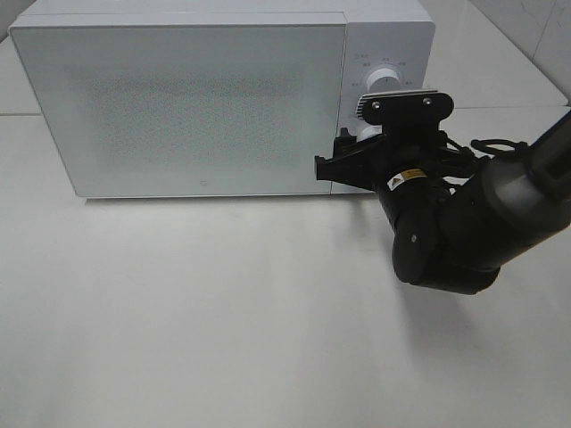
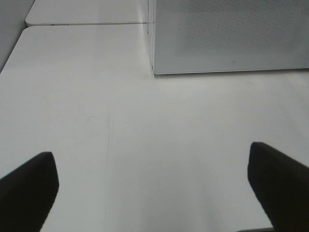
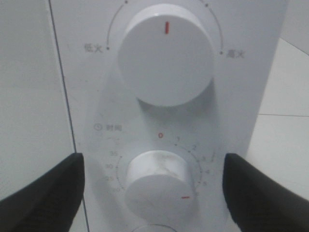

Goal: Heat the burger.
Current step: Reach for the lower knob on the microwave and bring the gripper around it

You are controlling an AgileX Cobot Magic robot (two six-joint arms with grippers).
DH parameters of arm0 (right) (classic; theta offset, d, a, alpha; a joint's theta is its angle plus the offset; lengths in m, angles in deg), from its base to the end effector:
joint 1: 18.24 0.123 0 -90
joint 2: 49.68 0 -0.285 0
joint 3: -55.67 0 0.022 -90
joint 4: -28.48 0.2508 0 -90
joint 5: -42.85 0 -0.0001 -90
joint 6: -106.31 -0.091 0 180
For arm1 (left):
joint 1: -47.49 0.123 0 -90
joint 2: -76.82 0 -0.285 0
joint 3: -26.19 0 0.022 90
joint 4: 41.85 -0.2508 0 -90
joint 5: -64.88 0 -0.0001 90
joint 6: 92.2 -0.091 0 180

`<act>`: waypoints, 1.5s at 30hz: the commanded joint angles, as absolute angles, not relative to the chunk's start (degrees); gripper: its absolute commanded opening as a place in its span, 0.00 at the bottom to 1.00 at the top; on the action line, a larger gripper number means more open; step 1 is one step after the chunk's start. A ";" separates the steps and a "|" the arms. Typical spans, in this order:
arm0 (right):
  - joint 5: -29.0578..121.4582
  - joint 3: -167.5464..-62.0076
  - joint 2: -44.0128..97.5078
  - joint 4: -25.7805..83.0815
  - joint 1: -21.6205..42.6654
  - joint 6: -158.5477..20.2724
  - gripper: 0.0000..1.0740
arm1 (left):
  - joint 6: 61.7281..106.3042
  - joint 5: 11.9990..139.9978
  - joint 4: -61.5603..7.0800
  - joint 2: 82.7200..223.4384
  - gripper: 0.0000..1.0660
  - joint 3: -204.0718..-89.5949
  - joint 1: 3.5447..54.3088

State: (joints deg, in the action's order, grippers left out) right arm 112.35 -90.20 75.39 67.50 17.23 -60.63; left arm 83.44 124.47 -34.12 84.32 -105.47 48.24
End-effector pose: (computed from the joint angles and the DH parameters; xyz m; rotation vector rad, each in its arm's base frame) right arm 0.3134 0.1574 0.1232 0.0094 1.6398 -0.0117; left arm -0.0055 -0.0106 0.2807 0.0685 2.0078 -0.1037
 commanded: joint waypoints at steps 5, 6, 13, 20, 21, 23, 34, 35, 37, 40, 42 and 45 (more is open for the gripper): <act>118.65 -91.97 76.94 66.47 16.37 -60.97 0.71 | 83.33 124.36 -34.06 82.95 0.94 -105.29 48.29; 118.65 -91.97 77.00 66.47 16.08 -61.32 0.71 | 83.33 124.36 -34.06 82.95 0.94 -105.29 48.29; 118.65 -91.97 77.05 66.35 15.45 -62.12 0.71 | 83.33 124.36 -34.06 82.95 0.94 -105.29 48.29; 117.62 -91.97 77.05 66.35 15.39 -62.81 0.69 | 83.33 124.36 -34.06 82.95 0.94 -105.29 48.29; 117.62 -91.97 77.05 66.35 15.39 -62.81 0.69 | 83.33 124.36 -34.06 82.95 0.94 -105.29 48.29; 117.05 -91.97 77.05 66.35 15.39 -63.38 0.67 | 83.33 124.36 -34.06 82.95 0.94 -105.29 48.29; 115.21 -91.97 77.51 65.89 15.39 -65.10 0.51 | 83.33 124.36 -34.06 82.95 0.94 -105.29 48.29; 115.67 -91.97 77.51 65.78 15.39 -64.87 0.46 | 83.33 124.36 -34.06 82.95 0.94 -105.29 48.29; 116.30 -91.97 77.51 65.49 15.39 -64.64 0.42 | 83.33 124.36 -34.06 82.95 0.94 -105.29 48.29; 116.99 -91.97 77.51 64.80 15.39 -63.26 0.28 | 83.33 124.36 -34.06 82.95 0.94 -105.29 48.29; 117.39 -91.97 77.51 64.80 15.39 -63.04 0.24 | 83.33 124.36 -34.06 82.95 0.94 -105.29 48.29; 118.42 -91.97 77.51 64.52 15.39 -62.46 0.15 | 83.33 124.36 -34.06 82.95 0.94 -105.29 48.29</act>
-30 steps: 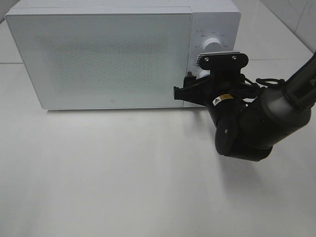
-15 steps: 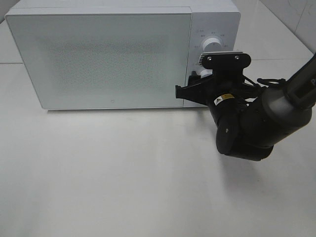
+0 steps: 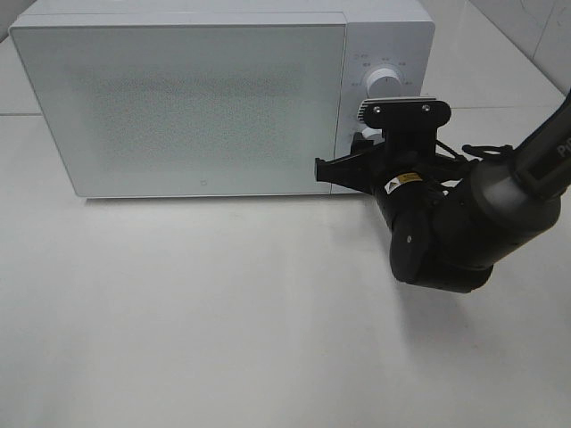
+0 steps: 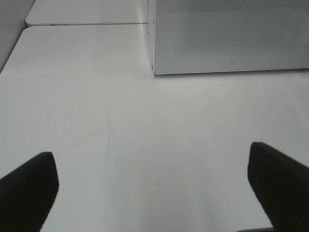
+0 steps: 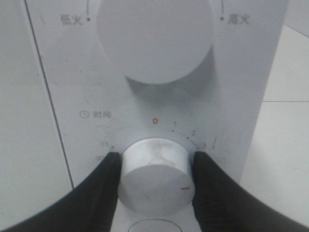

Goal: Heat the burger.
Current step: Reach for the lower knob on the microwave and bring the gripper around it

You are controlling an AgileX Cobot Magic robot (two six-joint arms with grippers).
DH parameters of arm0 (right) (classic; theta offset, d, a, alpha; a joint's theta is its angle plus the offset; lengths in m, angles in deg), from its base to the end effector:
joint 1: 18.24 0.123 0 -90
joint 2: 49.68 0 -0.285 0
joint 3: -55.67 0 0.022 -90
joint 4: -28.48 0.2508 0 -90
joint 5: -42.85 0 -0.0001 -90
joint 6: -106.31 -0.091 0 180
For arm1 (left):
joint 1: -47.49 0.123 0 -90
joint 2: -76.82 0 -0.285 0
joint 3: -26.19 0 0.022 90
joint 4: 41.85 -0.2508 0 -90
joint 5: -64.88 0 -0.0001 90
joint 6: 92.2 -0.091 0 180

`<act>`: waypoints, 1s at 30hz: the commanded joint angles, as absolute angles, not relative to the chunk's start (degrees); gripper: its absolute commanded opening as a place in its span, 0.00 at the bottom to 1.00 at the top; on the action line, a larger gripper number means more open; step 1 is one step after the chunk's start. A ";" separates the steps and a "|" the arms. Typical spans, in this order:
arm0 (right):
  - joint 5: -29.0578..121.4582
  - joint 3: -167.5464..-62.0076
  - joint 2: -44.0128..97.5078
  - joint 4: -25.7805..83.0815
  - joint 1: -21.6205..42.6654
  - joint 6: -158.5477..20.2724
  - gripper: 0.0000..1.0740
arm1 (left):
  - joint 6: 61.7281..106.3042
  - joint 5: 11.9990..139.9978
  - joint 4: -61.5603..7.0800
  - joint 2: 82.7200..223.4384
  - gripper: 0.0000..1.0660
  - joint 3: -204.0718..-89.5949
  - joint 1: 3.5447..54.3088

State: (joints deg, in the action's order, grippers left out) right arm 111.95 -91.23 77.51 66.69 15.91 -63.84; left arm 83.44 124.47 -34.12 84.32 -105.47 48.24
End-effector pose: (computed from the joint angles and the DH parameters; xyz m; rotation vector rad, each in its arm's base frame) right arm 0.3203 0.1538 0.1132 0.0514 1.6584 0.0123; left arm -0.0055 -0.0106 0.2807 0.0685 2.0078 -0.1037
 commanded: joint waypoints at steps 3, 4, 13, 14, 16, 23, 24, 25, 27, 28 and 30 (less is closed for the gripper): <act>118.65 -91.97 77.51 64.40 15.39 -61.60 0.10 | 83.33 124.36 -34.06 82.95 0.94 -105.29 48.29; 118.65 -91.97 77.51 64.40 15.39 -61.60 0.10 | 83.33 124.36 -34.06 82.95 0.94 -105.29 48.29; 119.74 -91.97 77.51 63.03 15.39 -61.60 0.03 | 83.33 124.36 -34.06 82.95 0.94 -105.29 48.29; 120.03 -91.97 77.51 62.97 15.39 -62.06 0.03 | 83.33 124.36 -34.06 82.95 0.94 -105.29 48.29; 120.03 -91.97 77.51 62.97 15.39 -62.75 0.03 | 83.33 124.36 -34.06 82.95 0.94 -105.29 48.29; 120.66 -91.97 77.51 59.88 15.39 -77.82 0.03 | 83.33 124.36 -34.06 82.95 0.94 -105.29 48.29; 120.66 -91.97 77.51 59.88 15.39 -77.82 0.03 | 83.33 124.36 -34.06 82.95 0.94 -105.29 48.29; 120.66 -91.97 77.51 59.65 15.39 -83.55 0.03 | 83.33 124.36 -34.06 82.95 0.94 -105.29 48.29; 120.66 -91.97 77.51 58.90 15.39 -88.02 0.03 | 83.33 124.36 -34.06 82.95 0.94 -105.29 48.29; 120.66 -91.97 77.51 58.44 15.39 -90.59 0.03 | 83.33 124.36 -34.06 82.95 0.94 -105.29 48.29; 120.66 -91.97 77.51 57.81 15.39 -96.04 0.03 | 83.33 124.36 -34.06 82.95 0.94 -105.29 48.29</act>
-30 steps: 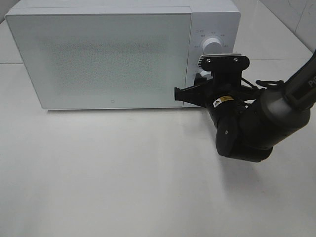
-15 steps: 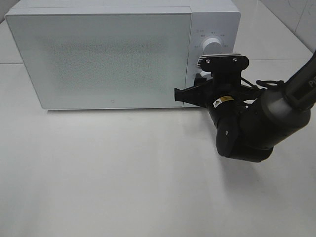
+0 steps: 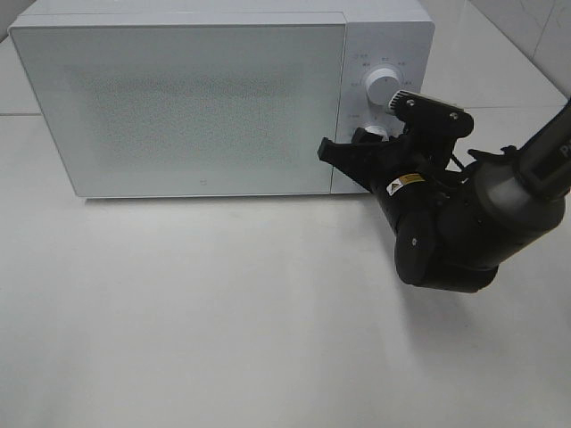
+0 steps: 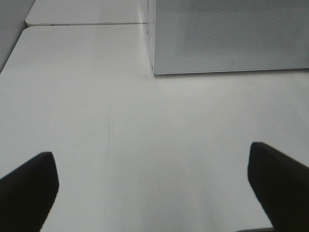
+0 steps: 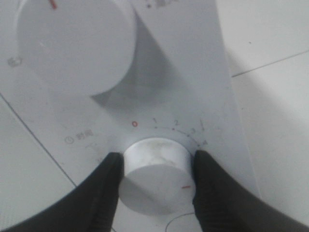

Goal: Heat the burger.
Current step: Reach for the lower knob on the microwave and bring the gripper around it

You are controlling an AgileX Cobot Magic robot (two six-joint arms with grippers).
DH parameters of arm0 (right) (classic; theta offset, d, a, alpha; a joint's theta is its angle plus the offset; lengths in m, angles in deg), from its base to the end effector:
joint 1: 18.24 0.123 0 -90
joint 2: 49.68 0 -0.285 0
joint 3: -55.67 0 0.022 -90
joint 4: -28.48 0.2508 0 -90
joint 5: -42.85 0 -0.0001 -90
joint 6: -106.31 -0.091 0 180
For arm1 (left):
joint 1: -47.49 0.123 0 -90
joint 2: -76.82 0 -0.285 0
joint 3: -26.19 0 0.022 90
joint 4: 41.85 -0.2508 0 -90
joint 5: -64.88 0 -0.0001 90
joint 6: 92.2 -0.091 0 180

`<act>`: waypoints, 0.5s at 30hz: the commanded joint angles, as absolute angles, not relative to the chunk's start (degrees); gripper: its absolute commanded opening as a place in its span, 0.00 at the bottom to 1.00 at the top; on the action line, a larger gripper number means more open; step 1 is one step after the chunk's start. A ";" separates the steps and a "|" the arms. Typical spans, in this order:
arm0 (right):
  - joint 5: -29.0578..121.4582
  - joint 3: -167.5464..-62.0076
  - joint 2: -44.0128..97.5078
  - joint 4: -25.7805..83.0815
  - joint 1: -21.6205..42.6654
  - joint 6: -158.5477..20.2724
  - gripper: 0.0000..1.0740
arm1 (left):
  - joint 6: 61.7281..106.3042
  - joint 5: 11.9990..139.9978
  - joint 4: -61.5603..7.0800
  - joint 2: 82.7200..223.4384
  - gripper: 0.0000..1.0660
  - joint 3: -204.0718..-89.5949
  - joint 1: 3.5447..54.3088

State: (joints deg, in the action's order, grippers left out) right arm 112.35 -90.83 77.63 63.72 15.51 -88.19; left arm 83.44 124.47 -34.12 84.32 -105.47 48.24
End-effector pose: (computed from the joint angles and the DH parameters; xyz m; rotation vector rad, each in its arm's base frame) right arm 0.3201 0.1548 0.1127 0.3533 1.6239 0.3503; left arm -0.0055 -0.0106 0.2807 0.0685 2.0078 -0.1037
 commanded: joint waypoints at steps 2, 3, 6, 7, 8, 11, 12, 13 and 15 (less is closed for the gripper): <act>120.66 -91.97 77.51 57.30 15.39 -99.25 0.03 | 83.33 124.36 -34.06 82.95 0.94 -105.29 48.29; 120.66 -91.97 77.51 56.32 15.39 -105.38 0.03 | 83.33 124.36 -34.06 82.95 0.94 -105.29 48.29; 120.66 -91.97 77.51 55.41 15.39 -113.05 0.03 | 83.33 124.36 -34.06 82.95 0.94 -105.29 48.29; 120.66 -91.97 77.51 55.41 15.39 -113.05 0.03 | 83.33 124.36 -34.06 82.95 0.94 -105.29 48.29; 120.66 -91.97 77.51 55.06 15.39 -117.58 0.03 | 83.33 124.36 -34.06 82.95 0.94 -105.29 48.29; 120.66 -91.97 77.51 54.38 15.39 -122.05 0.03 | 83.33 124.36 -34.06 82.95 0.94 -105.29 48.29; 120.71 -91.97 77.51 53.86 15.39 -125.49 0.03 | 83.33 124.36 -34.06 82.95 0.94 -105.29 48.29; 120.71 -91.97 77.51 53.75 15.39 -127.44 0.03 | 83.33 124.36 -34.06 82.95 0.94 -105.29 48.29; 120.71 -91.97 77.51 53.06 15.39 -130.53 0.03 | 83.33 124.36 -34.06 82.95 0.94 -105.29 48.29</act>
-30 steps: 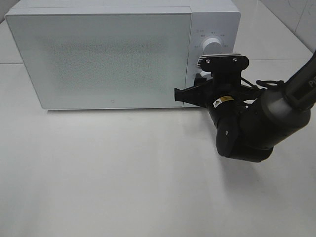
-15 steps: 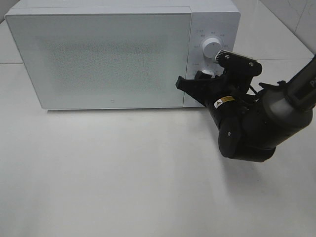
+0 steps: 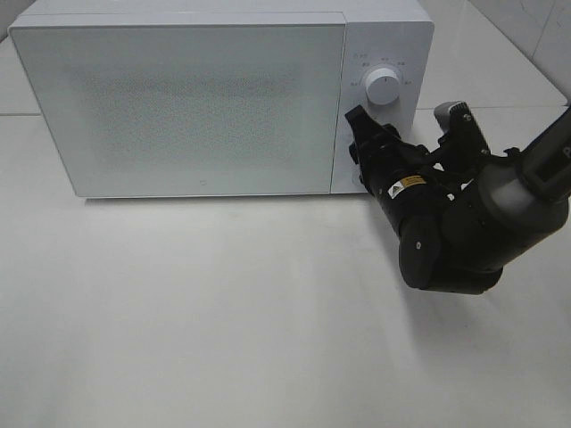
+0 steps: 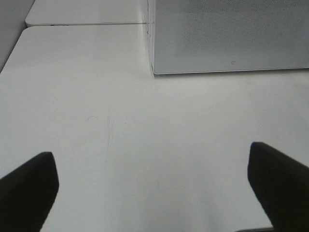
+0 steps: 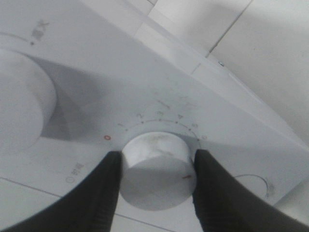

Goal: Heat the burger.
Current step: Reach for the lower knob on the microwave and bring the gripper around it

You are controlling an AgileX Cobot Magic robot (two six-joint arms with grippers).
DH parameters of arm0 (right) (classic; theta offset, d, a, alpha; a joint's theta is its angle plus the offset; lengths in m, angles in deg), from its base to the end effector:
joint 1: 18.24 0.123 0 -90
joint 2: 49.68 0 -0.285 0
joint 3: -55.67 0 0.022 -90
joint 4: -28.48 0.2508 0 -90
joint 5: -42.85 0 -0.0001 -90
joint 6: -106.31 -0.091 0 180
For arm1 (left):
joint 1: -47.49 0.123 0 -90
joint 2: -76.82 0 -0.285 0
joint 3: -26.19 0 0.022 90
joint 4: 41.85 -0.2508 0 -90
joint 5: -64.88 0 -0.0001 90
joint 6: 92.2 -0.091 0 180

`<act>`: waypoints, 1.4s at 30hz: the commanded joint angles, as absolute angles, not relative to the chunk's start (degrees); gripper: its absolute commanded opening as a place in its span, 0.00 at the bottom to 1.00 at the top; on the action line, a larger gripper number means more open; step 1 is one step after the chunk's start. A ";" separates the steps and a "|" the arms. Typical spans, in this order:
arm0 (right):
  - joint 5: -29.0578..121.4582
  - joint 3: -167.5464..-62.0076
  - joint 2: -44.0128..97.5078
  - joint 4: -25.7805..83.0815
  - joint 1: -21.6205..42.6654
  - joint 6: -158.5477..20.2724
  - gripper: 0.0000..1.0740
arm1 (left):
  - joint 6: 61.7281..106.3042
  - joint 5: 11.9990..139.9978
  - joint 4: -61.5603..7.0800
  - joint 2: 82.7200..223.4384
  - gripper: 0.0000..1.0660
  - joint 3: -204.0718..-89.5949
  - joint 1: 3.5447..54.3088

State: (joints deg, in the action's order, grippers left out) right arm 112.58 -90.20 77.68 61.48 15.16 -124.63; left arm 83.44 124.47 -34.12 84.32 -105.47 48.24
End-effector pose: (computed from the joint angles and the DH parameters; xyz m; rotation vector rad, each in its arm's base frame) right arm 0.3189 0.1546 0.1114 0.8380 1.5006 0.8358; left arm -0.0055 -0.0106 0.2807 0.0685 2.0078 -0.1037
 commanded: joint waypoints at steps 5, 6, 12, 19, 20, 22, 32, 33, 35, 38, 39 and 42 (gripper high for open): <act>120.71 -91.97 77.51 52.83 15.39 -139.35 0.03 | 83.33 124.36 -34.06 82.95 0.94 -105.29 48.29; 120.71 -91.97 77.51 52.83 15.39 -142.79 0.03 | 83.33 124.36 -34.06 82.95 0.94 -105.29 48.29; 120.71 -91.97 77.51 52.89 15.39 -151.04 0.03 | 83.33 124.36 -34.06 82.95 0.94 -105.29 48.29; 120.71 -91.97 77.51 53.06 15.39 -163.13 0.03 | 83.33 124.36 -34.06 82.95 0.94 -105.29 48.29; 120.71 -91.97 77.51 53.06 15.39 -163.13 0.03 | 83.33 124.36 -34.06 82.95 0.94 -105.29 48.29; 120.71 -91.97 77.51 53.52 15.39 -168.12 0.03 | 83.33 124.36 -34.06 82.95 0.94 -105.29 48.29; 120.71 -92.15 77.51 55.29 15.39 -172.81 0.03 | 83.33 124.36 -34.06 82.95 0.94 -105.29 48.29; 120.71 -92.37 77.51 55.64 15.39 -173.16 0.03 | 83.33 124.36 -34.06 82.95 0.94 -105.29 48.29; 120.71 -92.60 77.51 55.69 15.39 -173.44 0.03 | 83.33 124.36 -34.06 82.95 0.94 -105.29 48.29; 120.71 -93.29 77.51 56.04 15.39 -174.48 0.03 | 83.33 124.36 -34.06 82.95 0.94 -105.29 48.29; 120.71 -93.29 77.51 56.04 15.39 -174.48 0.03 | 83.33 124.36 -34.06 82.95 0.94 -105.29 48.29; 120.71 -93.52 77.51 56.04 15.39 -174.25 0.03 | 83.33 124.36 -34.06 82.95 0.94 -105.29 48.29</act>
